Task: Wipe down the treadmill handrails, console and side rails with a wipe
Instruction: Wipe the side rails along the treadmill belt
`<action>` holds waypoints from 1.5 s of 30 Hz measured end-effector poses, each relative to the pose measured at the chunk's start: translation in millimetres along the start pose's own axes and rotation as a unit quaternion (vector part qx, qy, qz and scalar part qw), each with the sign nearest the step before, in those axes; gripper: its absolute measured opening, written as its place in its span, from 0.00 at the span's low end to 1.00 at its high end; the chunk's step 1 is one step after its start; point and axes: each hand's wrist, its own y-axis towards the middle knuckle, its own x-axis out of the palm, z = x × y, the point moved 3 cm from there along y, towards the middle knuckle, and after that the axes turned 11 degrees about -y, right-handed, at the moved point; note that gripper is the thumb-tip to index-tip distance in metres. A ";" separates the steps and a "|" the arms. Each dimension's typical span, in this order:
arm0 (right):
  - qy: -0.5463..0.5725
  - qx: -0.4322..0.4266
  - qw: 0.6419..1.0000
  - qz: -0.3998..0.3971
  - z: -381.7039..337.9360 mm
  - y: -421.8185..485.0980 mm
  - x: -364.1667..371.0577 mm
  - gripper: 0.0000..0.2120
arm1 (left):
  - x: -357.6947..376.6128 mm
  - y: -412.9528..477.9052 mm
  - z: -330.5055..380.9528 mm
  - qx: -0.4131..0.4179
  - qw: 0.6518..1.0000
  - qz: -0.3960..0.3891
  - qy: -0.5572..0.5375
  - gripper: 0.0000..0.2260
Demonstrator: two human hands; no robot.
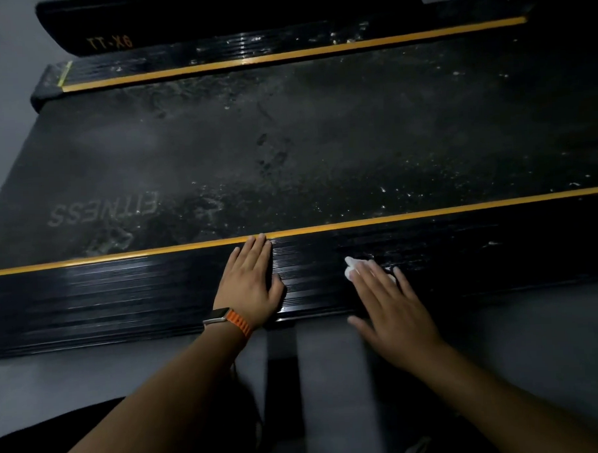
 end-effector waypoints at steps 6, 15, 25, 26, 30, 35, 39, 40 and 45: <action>0.030 -0.038 0.998 -0.040 -38.5 41.2 -8.0 0.40 | 0.6 0.2 -0.7 0.004 1.000 0.002 0.006 0.34; 0.037 0.045 0.997 -0.058 -22.3 39.8 -14.8 0.40 | 2.9 0.2 -0.7 0.004 1.000 -0.001 0.006 0.33; 0.026 0.019 0.996 -0.078 2.2 55.8 -18.1 0.42 | 0.4 0.6 0.7 -0.002 1.000 -0.008 0.013 0.33; 0.024 0.021 0.997 -0.071 -0.8 59.4 -21.9 0.42 | 0.5 0.2 0.9 -0.002 1.000 -0.011 0.015 0.33; -0.013 0.052 0.998 -0.013 -12.1 60.7 -37.2 0.33 | 2.4 0.1 0.2 0.002 1.000 -0.012 0.014 0.33; 0.026 0.138 0.990 -0.003 -26.8 52.8 -37.8 0.31 | 1.9 -0.2 1.1 0.002 1.000 -0.006 0.014 0.33; 0.116 0.137 0.984 0.021 -47.1 58.3 -25.5 0.33 | 1.4 -0.4 0.6 0.001 1.000 -0.002 0.011 0.33; 0.135 0.113 0.984 0.025 -51.1 60.8 -23.7 0.34 | 1.2 -0.5 1.0 0.001 1.000 0.000 0.011 0.33; 0.047 0.043 0.998 -0.001 -35.0 64.2 -15.2 0.41 | 0.6 -0.6 1.2 0.004 1.000 0.003 0.007 0.33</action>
